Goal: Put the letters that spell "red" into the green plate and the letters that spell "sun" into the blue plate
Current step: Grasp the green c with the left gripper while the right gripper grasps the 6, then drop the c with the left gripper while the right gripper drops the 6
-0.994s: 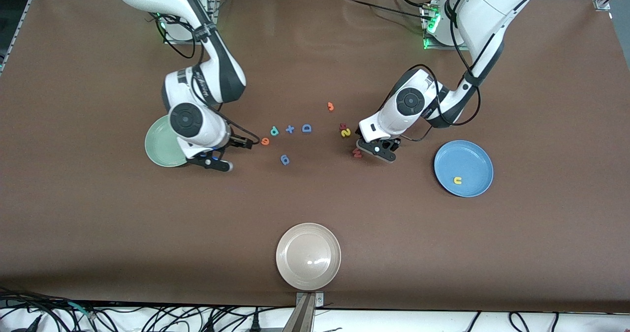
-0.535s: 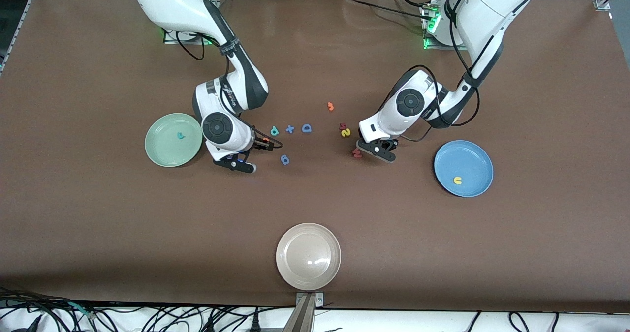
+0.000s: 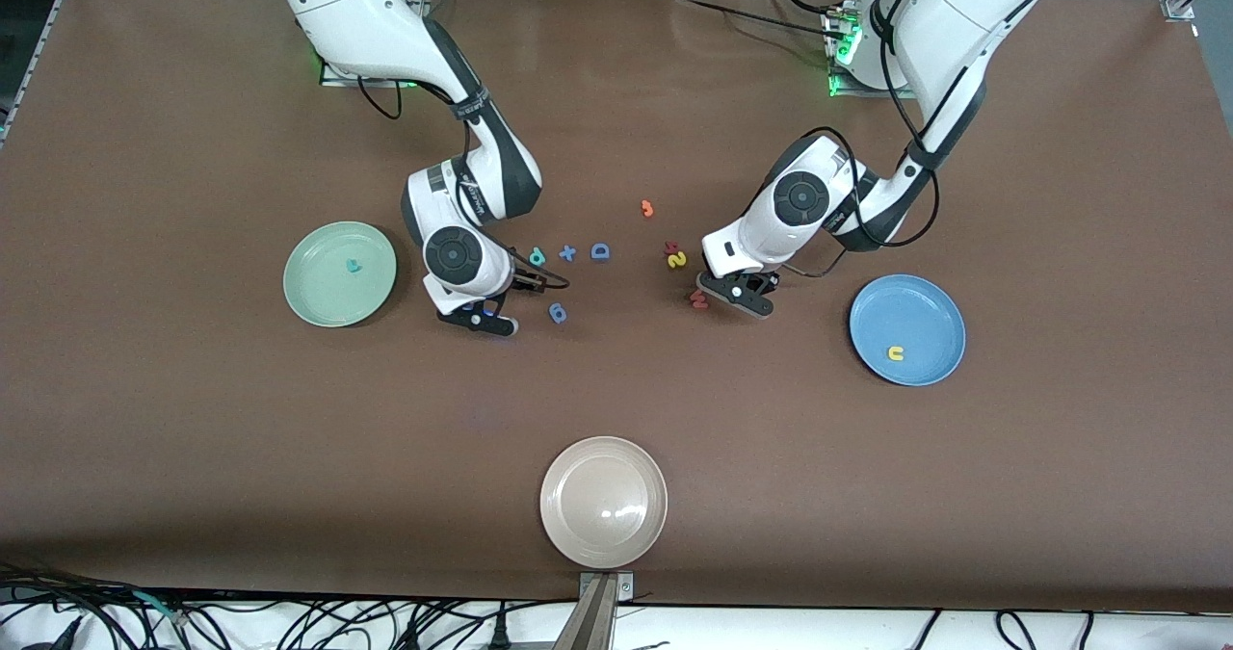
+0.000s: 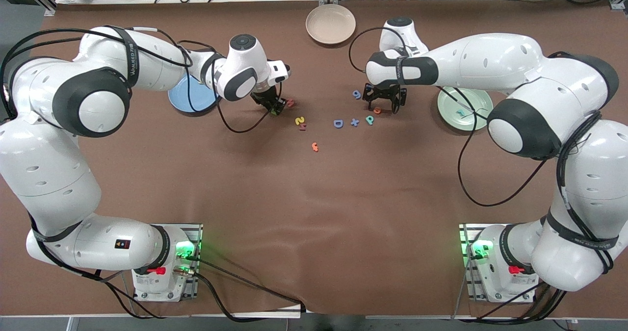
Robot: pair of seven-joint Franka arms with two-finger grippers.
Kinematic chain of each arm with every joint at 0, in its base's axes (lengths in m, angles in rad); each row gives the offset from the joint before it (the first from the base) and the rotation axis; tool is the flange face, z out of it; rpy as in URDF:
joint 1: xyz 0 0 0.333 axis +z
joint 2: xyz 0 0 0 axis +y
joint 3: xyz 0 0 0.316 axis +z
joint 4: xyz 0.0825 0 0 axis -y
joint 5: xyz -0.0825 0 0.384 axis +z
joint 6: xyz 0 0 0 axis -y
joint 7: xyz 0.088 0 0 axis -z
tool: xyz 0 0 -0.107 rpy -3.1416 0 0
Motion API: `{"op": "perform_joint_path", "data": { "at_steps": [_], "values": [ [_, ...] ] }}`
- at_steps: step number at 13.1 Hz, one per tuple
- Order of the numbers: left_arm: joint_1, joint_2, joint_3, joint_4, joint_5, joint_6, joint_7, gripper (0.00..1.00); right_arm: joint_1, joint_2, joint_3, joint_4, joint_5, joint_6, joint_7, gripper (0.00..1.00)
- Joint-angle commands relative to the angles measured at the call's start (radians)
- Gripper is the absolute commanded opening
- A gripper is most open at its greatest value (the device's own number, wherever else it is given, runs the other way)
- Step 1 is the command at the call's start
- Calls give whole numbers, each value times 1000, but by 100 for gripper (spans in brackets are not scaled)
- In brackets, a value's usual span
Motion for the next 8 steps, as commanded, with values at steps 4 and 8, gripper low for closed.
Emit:
{"op": "perform_joint_path", "data": {
  "at_steps": [4,8],
  "values": [
    [79,-80,-5,152,41,-295,157,17,15,21,-6,21,17,6,8,56],
    [289,-58,-5,188,33,-318,564,17,14,19,-8,23,17,-1,8,2]
  ]
}}
